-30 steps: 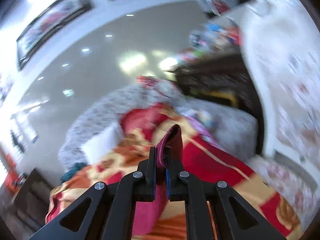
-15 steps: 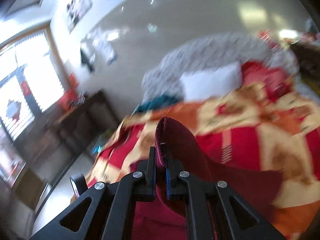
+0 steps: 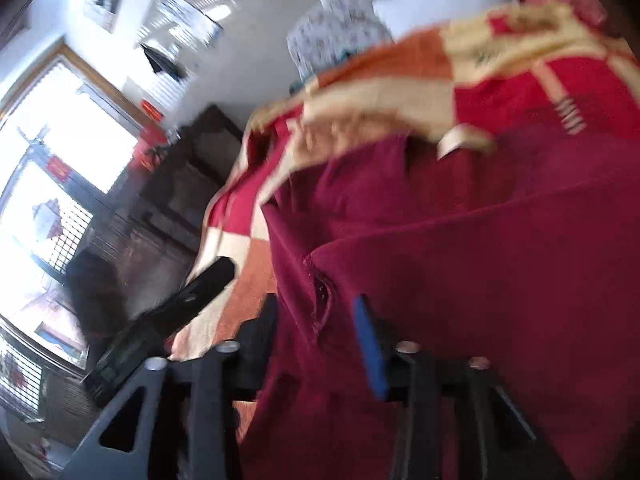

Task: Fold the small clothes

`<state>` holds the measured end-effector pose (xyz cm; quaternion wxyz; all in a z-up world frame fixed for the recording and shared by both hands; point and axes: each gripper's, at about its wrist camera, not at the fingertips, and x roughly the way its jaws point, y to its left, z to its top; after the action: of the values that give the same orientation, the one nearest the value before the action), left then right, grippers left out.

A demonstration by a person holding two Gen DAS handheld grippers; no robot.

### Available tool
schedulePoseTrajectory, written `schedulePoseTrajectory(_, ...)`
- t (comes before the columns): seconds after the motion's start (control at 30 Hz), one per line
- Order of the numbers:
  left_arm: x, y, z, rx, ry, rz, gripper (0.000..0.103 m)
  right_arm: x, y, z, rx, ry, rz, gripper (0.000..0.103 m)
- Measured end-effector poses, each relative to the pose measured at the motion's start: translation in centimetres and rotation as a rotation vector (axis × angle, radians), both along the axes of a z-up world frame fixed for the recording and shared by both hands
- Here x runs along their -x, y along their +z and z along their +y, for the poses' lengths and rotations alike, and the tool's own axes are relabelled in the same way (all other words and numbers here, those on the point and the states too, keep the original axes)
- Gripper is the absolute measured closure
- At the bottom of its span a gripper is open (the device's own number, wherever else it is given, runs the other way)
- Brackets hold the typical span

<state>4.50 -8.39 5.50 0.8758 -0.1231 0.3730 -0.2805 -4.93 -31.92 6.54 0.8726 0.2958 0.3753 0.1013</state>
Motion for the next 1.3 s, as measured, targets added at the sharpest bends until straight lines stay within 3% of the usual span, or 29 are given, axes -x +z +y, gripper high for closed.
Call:
schedulePoseTrajectory(0.07, 0.6, 0.0, -1.0, -0.002, -0.046, -0.002, 0.000, 3.6, 2.1, -1.7, 0.041, -0.047, -0.054, 0.036)
schedulePoseTrajectory(0.23, 1.9, -0.8, -5.1, -0.089, -0.137, 0.018, 0.000, 11.5, 4.0, -5.6, 0.109, -0.141, -0.081, 0.035)
schedulePoseTrajectory(0.4, 2.3, -2.0, -7.9, -0.154, -0.160, 0.053, 0.017, 16.8, 3.7, -9.1, 0.032, -0.222, -0.081, 0.035)
schedulePoseTrajectory(0.53, 2.3, -3.5, -9.5, -0.255, -0.138, 0.061, 0.022, 18.8, 3.2, -10.4, -0.018, -0.250, -0.102, 0.033)
schedulePoseTrajectory(0.57, 2.4, -3.5, -9.8, -0.276, -0.131, 0.052, 0.028, 19.2, 3.1, -10.5, -0.025, -0.252, -0.105, 0.033)
schedulePoseTrajectory(0.7, 3.5, -2.3, -9.7, -0.339, -0.098, 0.009, 0.076, 19.5, 2.7, -10.6, -0.050, -0.240, -0.109, 0.033)
schedulePoseTrajectory(0.83, 3.5, -0.2, -7.8, -0.260, -0.106, 0.022, 0.088, 19.4, 3.0, -10.9, -0.053, -0.255, -0.124, 0.032)
schedulePoseTrajectory(0.87, 3.4, 0.2, -7.5, -0.250, -0.110, 0.016, 0.102, 19.5, 3.2, -11.0, -0.056, -0.260, -0.131, 0.032)
schedulePoseTrajectory(1.13, 3.5, 3.3, -5.8, -0.202, -0.132, -0.025, 0.103, 19.4, 4.4, -11.6, -0.035, -0.285, -0.143, 0.031)
schedulePoseTrajectory(1.23, 2.6, 2.7, -5.8, -0.168, -0.125, 0.032, 0.101, 19.5, 4.7, -11.7, -0.048, -0.288, -0.155, 0.028)
schedulePoseTrajectory(1.3, 1.8, 2.0, -6.3, -0.154, -0.127, 0.075, 0.085, 19.4, 4.4, -11.5, -0.055, -0.280, -0.152, 0.028)
